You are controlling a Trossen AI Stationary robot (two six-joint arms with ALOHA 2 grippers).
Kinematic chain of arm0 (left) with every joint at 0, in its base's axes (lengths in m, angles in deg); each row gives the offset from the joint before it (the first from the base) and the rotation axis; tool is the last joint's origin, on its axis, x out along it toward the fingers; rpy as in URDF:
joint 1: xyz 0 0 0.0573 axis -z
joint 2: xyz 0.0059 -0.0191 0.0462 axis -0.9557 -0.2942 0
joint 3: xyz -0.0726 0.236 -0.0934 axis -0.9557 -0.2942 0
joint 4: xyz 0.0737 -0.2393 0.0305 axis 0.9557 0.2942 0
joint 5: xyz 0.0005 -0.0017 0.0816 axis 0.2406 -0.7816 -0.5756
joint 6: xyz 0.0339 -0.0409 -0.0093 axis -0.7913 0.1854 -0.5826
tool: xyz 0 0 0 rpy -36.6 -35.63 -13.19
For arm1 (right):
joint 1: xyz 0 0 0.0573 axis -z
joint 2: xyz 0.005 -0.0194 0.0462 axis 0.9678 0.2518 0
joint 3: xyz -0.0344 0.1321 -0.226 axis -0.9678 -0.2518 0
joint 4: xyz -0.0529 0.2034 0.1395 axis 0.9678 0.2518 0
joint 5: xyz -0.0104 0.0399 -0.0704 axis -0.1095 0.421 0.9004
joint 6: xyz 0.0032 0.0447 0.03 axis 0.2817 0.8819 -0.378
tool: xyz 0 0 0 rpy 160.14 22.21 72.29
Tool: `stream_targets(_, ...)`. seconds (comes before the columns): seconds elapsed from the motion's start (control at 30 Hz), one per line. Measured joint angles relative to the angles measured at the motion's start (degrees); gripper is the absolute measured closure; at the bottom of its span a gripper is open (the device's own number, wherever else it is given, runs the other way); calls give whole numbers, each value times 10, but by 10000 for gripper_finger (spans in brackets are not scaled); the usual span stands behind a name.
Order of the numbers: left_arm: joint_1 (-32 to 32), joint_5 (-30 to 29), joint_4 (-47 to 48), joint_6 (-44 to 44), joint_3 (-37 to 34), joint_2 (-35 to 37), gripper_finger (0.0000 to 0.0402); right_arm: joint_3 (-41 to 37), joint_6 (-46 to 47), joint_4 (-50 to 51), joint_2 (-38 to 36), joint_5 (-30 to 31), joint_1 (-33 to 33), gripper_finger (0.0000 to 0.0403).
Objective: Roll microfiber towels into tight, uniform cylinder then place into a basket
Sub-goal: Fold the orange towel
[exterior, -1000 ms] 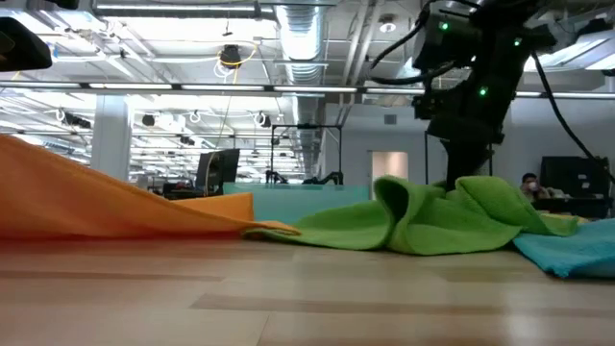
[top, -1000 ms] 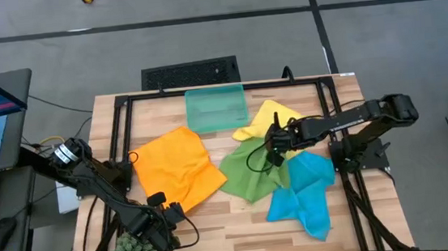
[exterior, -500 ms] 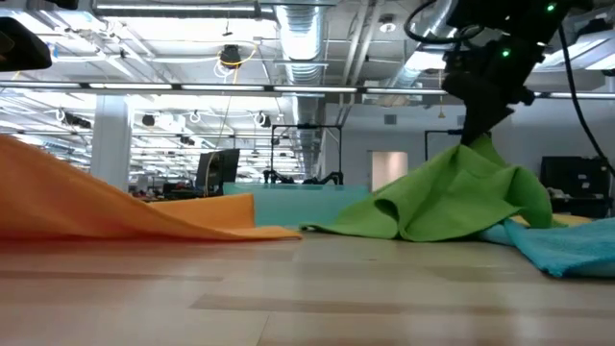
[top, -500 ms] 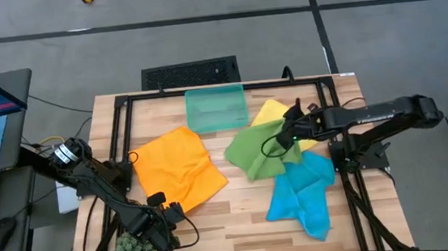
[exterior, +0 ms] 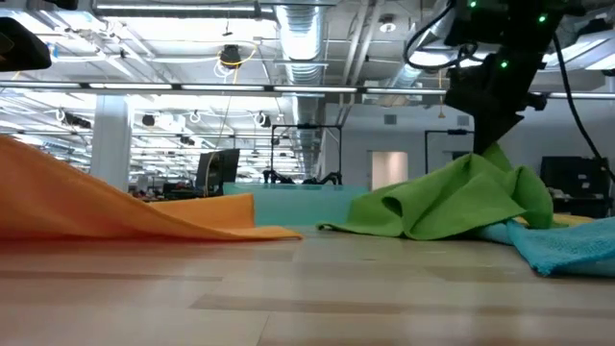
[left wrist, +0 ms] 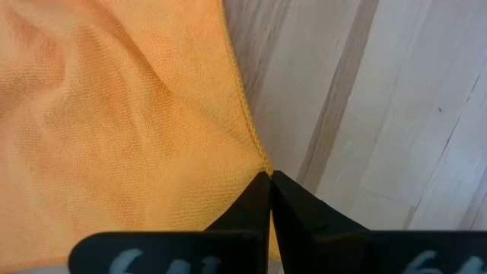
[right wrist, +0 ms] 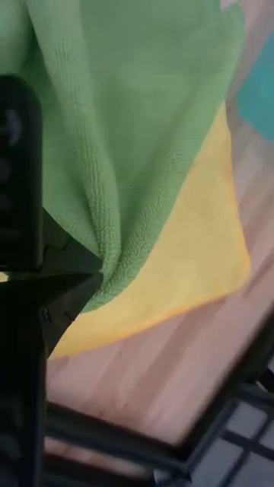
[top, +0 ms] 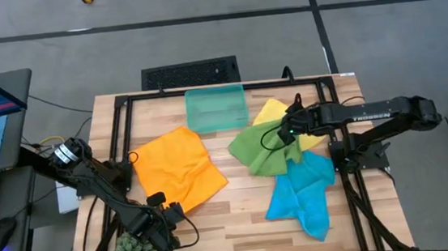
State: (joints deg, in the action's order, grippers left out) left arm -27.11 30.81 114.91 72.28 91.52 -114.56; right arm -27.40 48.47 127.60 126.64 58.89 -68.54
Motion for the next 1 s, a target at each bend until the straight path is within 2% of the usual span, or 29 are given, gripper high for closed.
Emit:
stream_targets(0.37, 0, 5, -1, -2, 0, 0, 401, 0, -1, 6, 25, -15, 0, 308)
stream_targets(0.5, 0, 4, -4, -3, 0, 0, 401, 0, -31, 10, 28, -51, 0, 281)
stream_targets(0.7, 0, 0, -6, -3, 0, 0, 401, 0, -21, -1, 7, -66, -11, 265)
stream_targets(0.83, 0, 0, -28, -6, 0, 0, 401, 0, -67, -81, -10, -68, -73, 271)
stream_targets(1.0, 0, 0, -58, -12, 0, 0, 401, 0, -167, -243, 1, -69, -169, 277)
